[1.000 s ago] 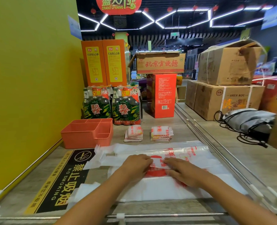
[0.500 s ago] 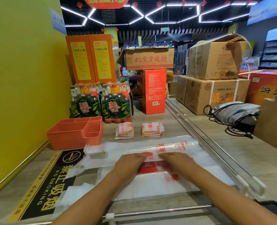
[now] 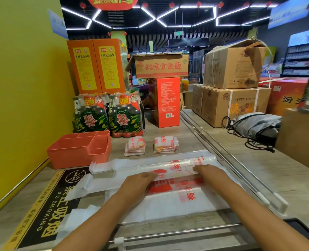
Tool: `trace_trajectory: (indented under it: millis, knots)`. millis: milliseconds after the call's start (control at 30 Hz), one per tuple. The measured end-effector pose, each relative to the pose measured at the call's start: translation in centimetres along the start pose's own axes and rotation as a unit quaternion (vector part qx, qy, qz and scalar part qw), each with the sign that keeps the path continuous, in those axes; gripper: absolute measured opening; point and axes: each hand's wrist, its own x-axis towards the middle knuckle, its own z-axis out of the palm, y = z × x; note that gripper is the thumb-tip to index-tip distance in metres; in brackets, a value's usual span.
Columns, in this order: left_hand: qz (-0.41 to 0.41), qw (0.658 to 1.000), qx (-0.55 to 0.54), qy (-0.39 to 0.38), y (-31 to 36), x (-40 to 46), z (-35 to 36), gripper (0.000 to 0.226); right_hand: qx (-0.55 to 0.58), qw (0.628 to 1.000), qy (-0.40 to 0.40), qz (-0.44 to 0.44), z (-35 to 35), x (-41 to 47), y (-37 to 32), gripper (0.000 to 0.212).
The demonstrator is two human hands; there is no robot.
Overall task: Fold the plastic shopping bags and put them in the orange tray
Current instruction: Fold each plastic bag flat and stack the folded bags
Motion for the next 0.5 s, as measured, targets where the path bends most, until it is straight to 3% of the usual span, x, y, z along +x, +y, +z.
trace_trajectory:
  millis: [33, 100, 167, 200, 267, 433, 500]
  knots:
    - [0.0, 1.0, -0.001, 0.002, -0.1, 0.0, 0.2, 0.047, -0.019, 1.0, -0.009, 0.021, -0.3, -0.2, -0.4, 0.032]
    - [0.006, 1.0, -0.009, 0.005, 0.1, 0.1, 0.3, 0.045, -0.072, 0.997, -0.006, -0.041, -0.7, -0.5, -1.7, 0.05]
    - [0.012, 1.0, -0.018, 0.008, 0.6, 0.3, 0.3, 0.043, -0.003, 0.995, -0.031, -0.095, -0.2, -0.9, -3.0, 0.059]
    - [0.016, 1.0, -0.015, 0.008, 0.7, 0.4, 0.1, 0.043, 0.031, 0.992, -0.03, -0.117, 0.2, -0.9, -3.4, 0.059]
    - [0.019, 1.0, -0.018, 0.005, 0.4, 0.4, 0.3, 0.043, -0.035, 0.989, 0.013, -0.143, 0.8, -0.7, -3.3, 0.047]
    - [-0.078, 0.983, -0.164, -0.021, -2.2, -0.8, 0.4, 0.04, 0.074, 0.996, 0.058, 0.001, 1.1, 0.5, 0.6, 0.022]
    - [-0.101, 0.974, -0.205, -0.008, -3.1, -1.2, 0.2, 0.042, 0.002, 0.998, 0.061, -0.005, 0.5, 0.0, 1.5, 0.023]
